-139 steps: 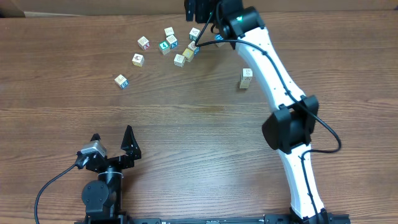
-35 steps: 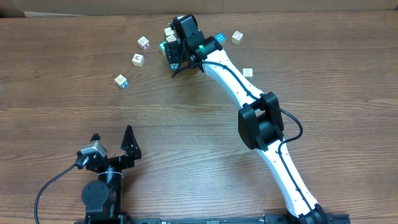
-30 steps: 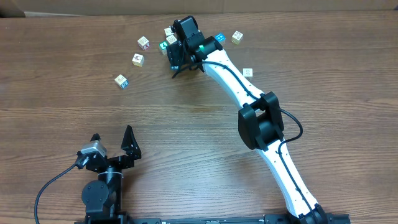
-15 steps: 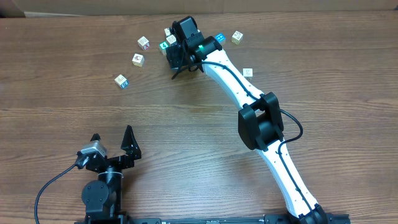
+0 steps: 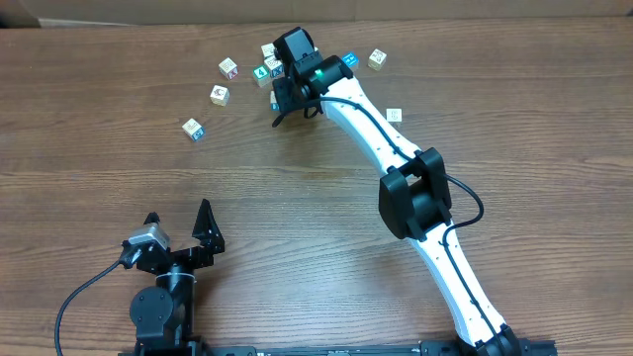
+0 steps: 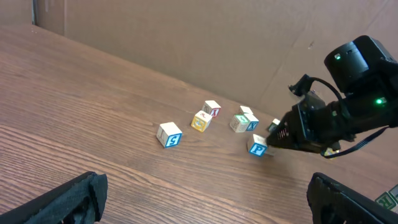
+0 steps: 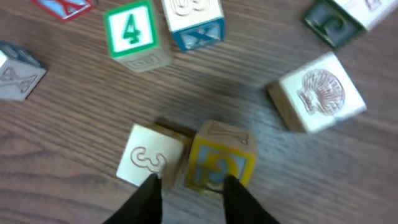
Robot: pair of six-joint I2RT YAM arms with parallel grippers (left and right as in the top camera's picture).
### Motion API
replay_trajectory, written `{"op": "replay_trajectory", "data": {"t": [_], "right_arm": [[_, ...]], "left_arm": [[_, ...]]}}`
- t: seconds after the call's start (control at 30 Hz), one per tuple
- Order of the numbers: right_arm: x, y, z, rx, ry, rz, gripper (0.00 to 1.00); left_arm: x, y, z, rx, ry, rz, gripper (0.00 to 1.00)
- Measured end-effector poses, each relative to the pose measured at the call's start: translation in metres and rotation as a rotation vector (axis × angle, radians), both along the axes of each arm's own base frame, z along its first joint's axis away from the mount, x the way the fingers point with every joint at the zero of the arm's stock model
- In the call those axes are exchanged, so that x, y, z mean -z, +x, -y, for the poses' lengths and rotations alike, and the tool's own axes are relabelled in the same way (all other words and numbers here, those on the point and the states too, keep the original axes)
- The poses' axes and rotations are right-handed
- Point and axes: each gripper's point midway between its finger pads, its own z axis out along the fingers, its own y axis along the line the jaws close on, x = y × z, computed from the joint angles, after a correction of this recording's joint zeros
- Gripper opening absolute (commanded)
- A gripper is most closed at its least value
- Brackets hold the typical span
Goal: Form a tower
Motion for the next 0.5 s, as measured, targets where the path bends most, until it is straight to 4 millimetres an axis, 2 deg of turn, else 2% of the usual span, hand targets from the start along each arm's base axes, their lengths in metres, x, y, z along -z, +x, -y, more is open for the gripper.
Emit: {"op": "replay_trajectory", "data": {"t": [0.33, 0.5], "right_arm": [[0.009, -0.009, 0.003, 0.058, 0.008, -0.058, 0.18], [0.016, -0.022, 0.008, 0.065, -0.023, -0.112, 0.19]], "left_arm": [[0.0, 0.0, 0.0, 0.0, 0.0, 0.0, 1.0], [0.0, 0.0, 0.0, 0.0, 0.0, 0.0, 1.0]]}}
